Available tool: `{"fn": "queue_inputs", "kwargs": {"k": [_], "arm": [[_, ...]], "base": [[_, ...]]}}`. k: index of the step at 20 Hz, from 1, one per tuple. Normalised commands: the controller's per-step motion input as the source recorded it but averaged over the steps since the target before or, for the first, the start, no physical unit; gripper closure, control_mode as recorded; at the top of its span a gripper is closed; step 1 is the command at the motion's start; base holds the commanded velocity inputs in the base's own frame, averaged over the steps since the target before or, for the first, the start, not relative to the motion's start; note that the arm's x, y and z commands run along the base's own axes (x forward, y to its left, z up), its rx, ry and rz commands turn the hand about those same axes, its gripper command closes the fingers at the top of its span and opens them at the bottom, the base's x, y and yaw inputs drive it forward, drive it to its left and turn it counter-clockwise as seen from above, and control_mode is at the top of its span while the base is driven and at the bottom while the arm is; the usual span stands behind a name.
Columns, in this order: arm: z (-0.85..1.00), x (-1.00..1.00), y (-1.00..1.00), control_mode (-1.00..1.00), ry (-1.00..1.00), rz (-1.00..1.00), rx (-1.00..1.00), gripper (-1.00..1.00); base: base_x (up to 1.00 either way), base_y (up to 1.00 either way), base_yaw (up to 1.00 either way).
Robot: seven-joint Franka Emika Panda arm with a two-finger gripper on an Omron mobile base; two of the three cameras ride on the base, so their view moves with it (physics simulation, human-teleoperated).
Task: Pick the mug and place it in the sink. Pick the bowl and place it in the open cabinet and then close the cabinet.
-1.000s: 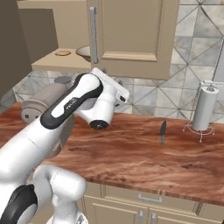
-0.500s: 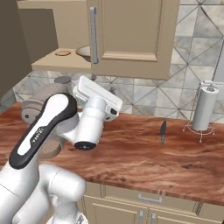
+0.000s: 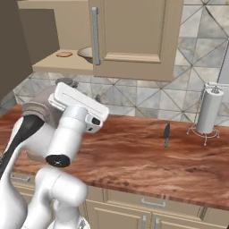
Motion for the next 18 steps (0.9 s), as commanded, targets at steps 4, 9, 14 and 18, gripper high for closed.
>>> {"fn": "queue_inputs", "kwargs": {"k": [4,9,14,18], "arm": [[0.04,-1.0,0.54,-1.0,0.16,0.0,-0.13,-1.0],[0.05,-1.0,0.63,-1.0,0.04,0.0,-0.15,-1.0],[-0.38,-0.92,0.89,-1.0,-0.09,0.0,-0.36,-1.0],[-0.91,-0.06,1.0,-1.0,-0.06,-0.04,-0.52,-1.0]], "base": [[0.0,0.0,0.0],[0.0,0.0,0.0],[0.0,0.0,0.0],[0.0,0.0,0.0]]}}
